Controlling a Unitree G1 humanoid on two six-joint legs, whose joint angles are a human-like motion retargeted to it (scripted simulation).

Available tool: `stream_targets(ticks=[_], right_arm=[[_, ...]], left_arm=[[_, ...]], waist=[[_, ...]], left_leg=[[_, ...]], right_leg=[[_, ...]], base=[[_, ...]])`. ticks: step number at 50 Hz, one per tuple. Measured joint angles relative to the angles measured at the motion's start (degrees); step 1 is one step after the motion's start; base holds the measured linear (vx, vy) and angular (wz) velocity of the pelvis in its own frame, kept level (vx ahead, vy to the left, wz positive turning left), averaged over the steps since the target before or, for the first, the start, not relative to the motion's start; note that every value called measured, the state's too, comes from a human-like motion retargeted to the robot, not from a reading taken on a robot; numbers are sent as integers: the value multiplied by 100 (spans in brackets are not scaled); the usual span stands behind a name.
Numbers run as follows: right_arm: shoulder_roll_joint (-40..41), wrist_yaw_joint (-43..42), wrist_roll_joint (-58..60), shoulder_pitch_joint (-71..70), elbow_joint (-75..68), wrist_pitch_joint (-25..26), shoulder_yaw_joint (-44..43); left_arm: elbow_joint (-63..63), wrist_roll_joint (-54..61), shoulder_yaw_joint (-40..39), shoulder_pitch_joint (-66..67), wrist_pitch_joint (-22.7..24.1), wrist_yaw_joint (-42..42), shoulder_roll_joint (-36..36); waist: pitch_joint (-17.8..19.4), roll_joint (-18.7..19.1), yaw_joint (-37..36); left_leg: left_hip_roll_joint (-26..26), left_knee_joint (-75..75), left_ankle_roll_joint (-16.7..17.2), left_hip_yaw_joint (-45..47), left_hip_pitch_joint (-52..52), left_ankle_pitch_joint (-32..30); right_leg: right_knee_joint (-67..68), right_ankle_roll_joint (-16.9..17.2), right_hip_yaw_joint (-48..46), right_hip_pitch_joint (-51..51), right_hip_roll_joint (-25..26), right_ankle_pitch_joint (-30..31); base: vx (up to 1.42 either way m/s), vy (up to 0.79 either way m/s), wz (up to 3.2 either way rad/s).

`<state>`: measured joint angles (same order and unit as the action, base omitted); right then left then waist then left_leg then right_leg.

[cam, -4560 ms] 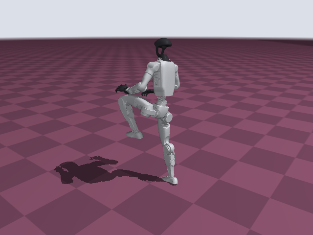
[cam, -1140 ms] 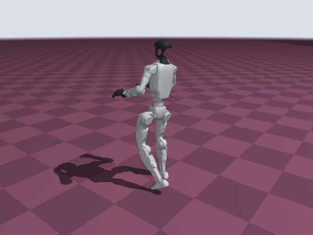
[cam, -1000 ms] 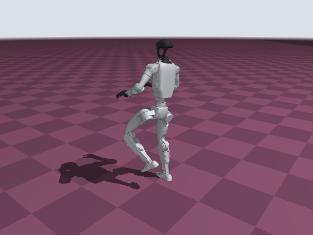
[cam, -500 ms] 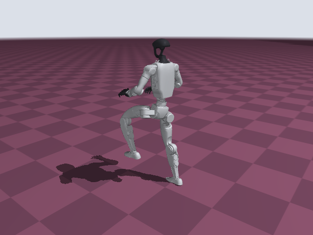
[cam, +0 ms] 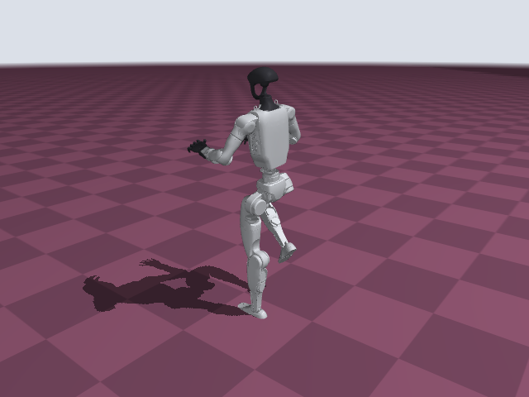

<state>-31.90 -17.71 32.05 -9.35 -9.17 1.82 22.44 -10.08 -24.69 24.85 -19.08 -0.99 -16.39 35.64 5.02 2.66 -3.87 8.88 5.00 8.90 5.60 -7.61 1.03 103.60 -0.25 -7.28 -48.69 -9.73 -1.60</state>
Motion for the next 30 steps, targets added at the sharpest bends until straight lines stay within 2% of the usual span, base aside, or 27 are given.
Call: stream_targets(ticks=[4,10,13,17,21,25,27,28,30], right_arm=[[10,138,73,-220,24,-60,152],[141,97,947,-406,-570,21,597],[225,-225,1153,-450,-821,54,726],[144,-48,886,-429,-823,-91,698],[60,85,797,-212,-850,-45,743],[-38,91,729,-5,-843,8,669],[-179,179,596,199,-605,-33,415],[-220,151,616,288,-491,-35,329],[-197,101,427,367,-330,-314,155]], left_arm=[[-36,-138,7,-146,-161,-97,-227],[39,-198,-27,-140,-138,-141,-513],[-26,-205,13,-89,-122,-139,-651],[-65,-170,61,-41,-77,-97,-784],[0,-169,134,101,-29,-129,-817],[17,-100,157,261,53,-80,-794],[11,158,49,376,284,92,-697],[74,247,-52,524,360,75,-668],[153,273,-137,738,621,-143,-541]], waist=[[109,245,212],[464,351,277],[492,399,338],[265,459,360],[-137,339,241],[-592,78,115],[-313,280,378],[-183,273,496],[12,-44,597]], left_leg=[[234,0,-82,-177,-104,-32],[387,0,121,-271,-629,-13],[409,0,135,-380,-770,17],[343,0,82,-549,-687,148],[134,0,103,-702,-545,331],[-297,0,172,-811,-399,532],[-116,-1,350,-1095,-878,658],[-173,-2,426,-1181,-1131,722],[-549,-153,454,-1297,-1520,975]], right_leg=[[1518,-225,-198,-1666,105,-236],[2907,-237,-470,-3256,397,-694],[2904,-325,-595,-3299,295,-1136],[2147,-495,-713,-2698,-187,-1535],[498,-279,-774,-1539,-280,-1835],[-2376,135,-1001,96,-484,-1972],[-4893,491,-1527,2015,-131,-1632],[-6204,688,-1467,2863,130,-1331],[-8364,1244,-955,4226,422,-641]], base=[[22,8,48],[26,1,34],[27,2,48],[27,5,43],[30,-4,30],[36,-2,33],[44,-4,131],[50,-10,105],[53,-17,26]])
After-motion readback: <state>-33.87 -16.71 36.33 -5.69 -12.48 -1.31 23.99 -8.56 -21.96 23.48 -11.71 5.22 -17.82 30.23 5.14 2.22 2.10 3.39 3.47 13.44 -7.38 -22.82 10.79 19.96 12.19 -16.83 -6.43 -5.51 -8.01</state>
